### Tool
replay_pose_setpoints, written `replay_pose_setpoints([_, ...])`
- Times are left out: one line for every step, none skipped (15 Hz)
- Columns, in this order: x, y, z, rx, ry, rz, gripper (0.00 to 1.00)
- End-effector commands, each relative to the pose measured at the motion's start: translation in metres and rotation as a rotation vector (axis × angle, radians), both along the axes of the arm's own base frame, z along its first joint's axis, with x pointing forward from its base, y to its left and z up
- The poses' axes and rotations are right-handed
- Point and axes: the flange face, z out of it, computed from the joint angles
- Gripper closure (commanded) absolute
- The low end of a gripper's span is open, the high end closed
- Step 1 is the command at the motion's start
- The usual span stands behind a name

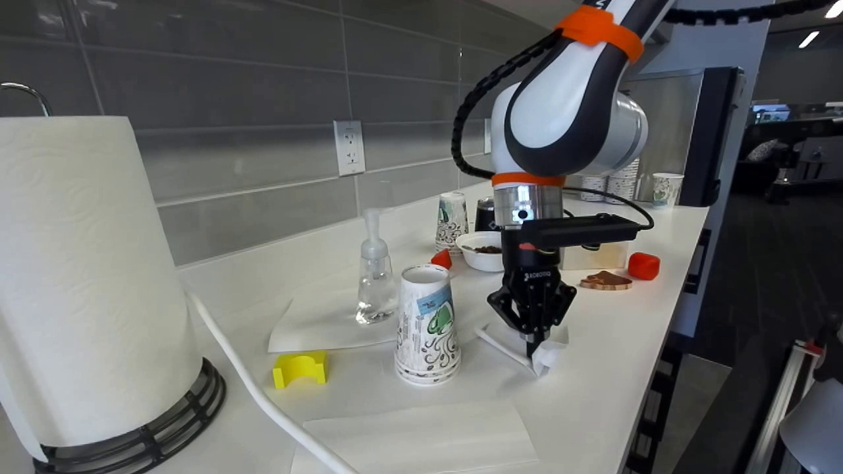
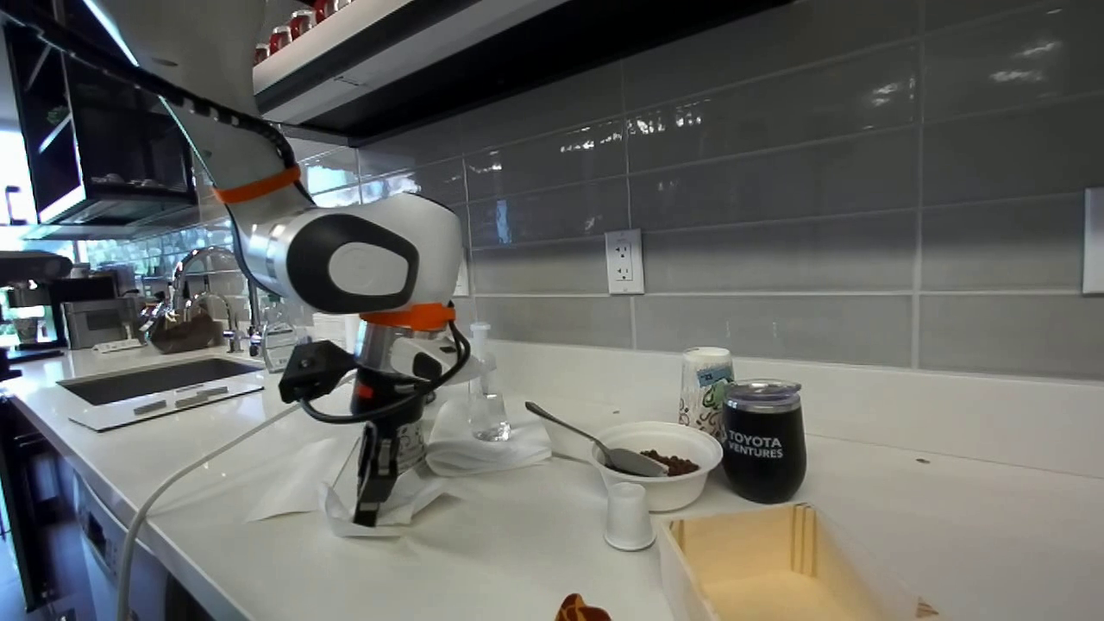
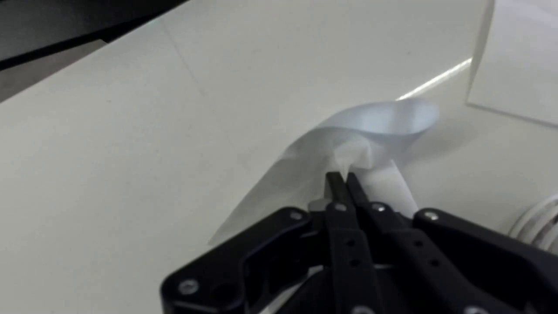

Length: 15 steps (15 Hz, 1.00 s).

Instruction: Use the paper towel to clean the surface

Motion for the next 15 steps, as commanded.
replay_pose_setpoints([-0.023, 0.008, -0.01, -0.032, 0.092, 0.073, 1.0])
replay_pose_setpoints([-0.027, 0.005, -0.01, -0.059, 0.119, 0.075, 1.0])
replay_pose_setpoints([-0.029, -0.001, -0.008, -0.102, 0.149, 0.071, 1.0])
replay_pose_setpoints([-0.028, -0.006, -0.007, -0.138, 0.166, 0.057, 1.0])
replay_pose_setpoints([-0.027, -0.014, -0.005, -0.175, 0.186, 0.041, 1.0])
replay_pose_setpoints([-0.025, -0.023, -0.004, -0.208, 0.194, 0.025, 1.0])
replay_pose_setpoints([-0.022, -0.032, -0.001, -0.241, 0.195, 0.003, 1.0])
replay_pose_setpoints([-0.019, -0.041, 0.0, -0.261, 0.196, -0.013, 1.0])
replay_pose_setpoints([-0.016, -0.05, 0.001, -0.28, 0.189, -0.034, 1.0])
replay_pose_setpoints([-0.011, -0.06, 0.003, -0.289, 0.18, -0.056, 1.0])
replay_pose_setpoints([-0.006, -0.071, 0.004, -0.29, 0.165, -0.074, 1.0])
replay_pose_setpoints([-0.002, -0.081, 0.004, -0.278, 0.154, -0.096, 1.0])
replay_pose_setpoints([0.002, -0.089, 0.005, -0.269, 0.133, -0.119, 1.0])
replay_pose_setpoints([0.006, -0.094, 0.006, -0.247, 0.111, -0.141, 1.0])
replay_pose_setpoints([0.009, -0.096, 0.008, -0.236, 0.092, -0.163, 1.0])
